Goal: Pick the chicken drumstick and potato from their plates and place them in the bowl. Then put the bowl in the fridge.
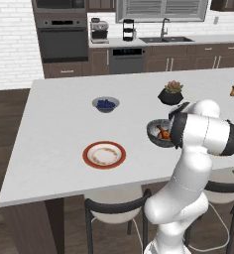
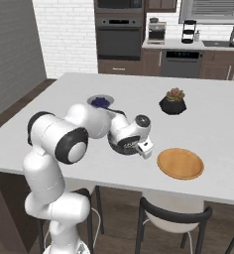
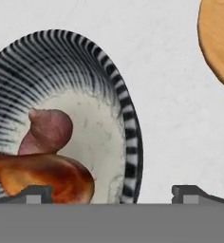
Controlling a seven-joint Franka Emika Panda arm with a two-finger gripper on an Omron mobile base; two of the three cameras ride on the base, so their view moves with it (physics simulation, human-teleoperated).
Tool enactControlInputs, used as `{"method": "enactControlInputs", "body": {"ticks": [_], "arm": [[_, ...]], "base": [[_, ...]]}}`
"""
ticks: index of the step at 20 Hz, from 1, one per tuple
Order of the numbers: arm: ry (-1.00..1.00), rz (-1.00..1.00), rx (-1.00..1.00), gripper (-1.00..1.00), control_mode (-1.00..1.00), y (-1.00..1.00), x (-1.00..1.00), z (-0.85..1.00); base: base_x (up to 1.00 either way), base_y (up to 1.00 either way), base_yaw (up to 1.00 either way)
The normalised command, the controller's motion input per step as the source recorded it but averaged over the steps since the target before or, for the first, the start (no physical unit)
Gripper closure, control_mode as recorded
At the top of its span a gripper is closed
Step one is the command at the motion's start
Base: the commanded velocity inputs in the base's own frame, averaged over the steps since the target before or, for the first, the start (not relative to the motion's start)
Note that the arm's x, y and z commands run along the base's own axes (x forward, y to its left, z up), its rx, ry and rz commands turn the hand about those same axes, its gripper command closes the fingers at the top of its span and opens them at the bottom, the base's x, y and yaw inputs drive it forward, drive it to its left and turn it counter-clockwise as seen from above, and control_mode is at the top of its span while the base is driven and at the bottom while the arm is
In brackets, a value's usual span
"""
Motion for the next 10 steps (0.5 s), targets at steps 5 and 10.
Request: {"method": "enactControlInputs", "body": {"ticks": [5,10], "arm": [[0.0,-0.02,0.0,-1.0,-1.0,-0.02,0.12,-0.32],[0.0,-0.09,-0.01,1.0,-1.0,0.42,0.34,-0.32]], "base": [[0.0,0.0,0.0],[0.0,0.0,0.0]]}}
